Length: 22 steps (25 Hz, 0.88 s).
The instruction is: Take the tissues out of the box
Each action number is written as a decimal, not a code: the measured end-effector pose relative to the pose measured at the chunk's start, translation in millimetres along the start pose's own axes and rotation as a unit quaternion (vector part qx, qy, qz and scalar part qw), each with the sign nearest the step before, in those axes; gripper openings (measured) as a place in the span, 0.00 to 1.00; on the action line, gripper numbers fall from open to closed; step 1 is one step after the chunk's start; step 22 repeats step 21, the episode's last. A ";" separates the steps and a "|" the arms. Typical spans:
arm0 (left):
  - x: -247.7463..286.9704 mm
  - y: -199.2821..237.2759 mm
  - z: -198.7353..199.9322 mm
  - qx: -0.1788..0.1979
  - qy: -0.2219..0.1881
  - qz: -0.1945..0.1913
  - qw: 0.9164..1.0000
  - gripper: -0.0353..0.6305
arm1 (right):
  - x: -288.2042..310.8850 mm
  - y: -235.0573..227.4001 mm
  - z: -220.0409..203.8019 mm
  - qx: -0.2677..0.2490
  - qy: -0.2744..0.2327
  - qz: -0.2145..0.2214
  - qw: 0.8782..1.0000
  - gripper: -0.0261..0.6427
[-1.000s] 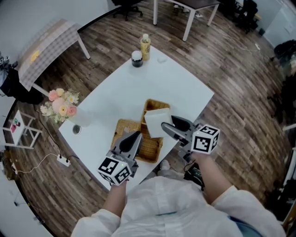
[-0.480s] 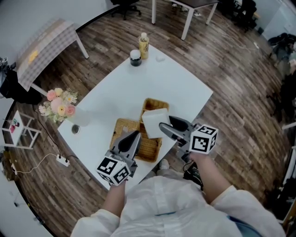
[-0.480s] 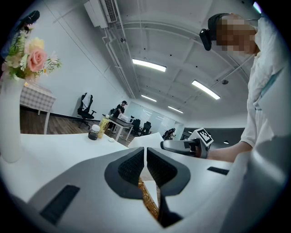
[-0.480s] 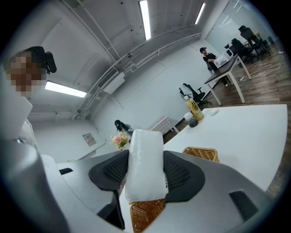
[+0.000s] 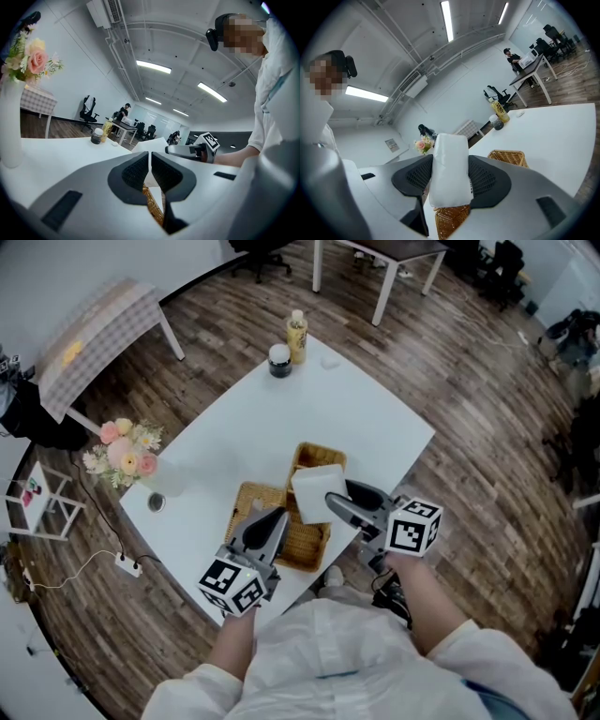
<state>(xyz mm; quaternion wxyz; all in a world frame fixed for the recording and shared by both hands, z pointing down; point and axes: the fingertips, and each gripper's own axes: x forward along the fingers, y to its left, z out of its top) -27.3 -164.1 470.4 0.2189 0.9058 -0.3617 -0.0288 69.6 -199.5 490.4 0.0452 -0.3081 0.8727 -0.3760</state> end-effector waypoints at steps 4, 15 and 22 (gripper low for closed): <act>0.1 0.1 1.2 0.001 0.005 0.000 1.000 0.08 | 0.7 -1.2 -1.6 -0.001 0.001 -0.002 1.000 0.42; -0.6 2.3 -2.3 0.000 0.005 -0.001 1.000 0.08 | 2.8 -2.8 -3.5 0.004 -0.003 0.000 1.000 0.42; -1.7 0.7 -2.9 -0.004 0.007 0.000 1.000 0.08 | 0.1 -4.7 -4.9 0.010 -0.003 -0.004 1.000 0.42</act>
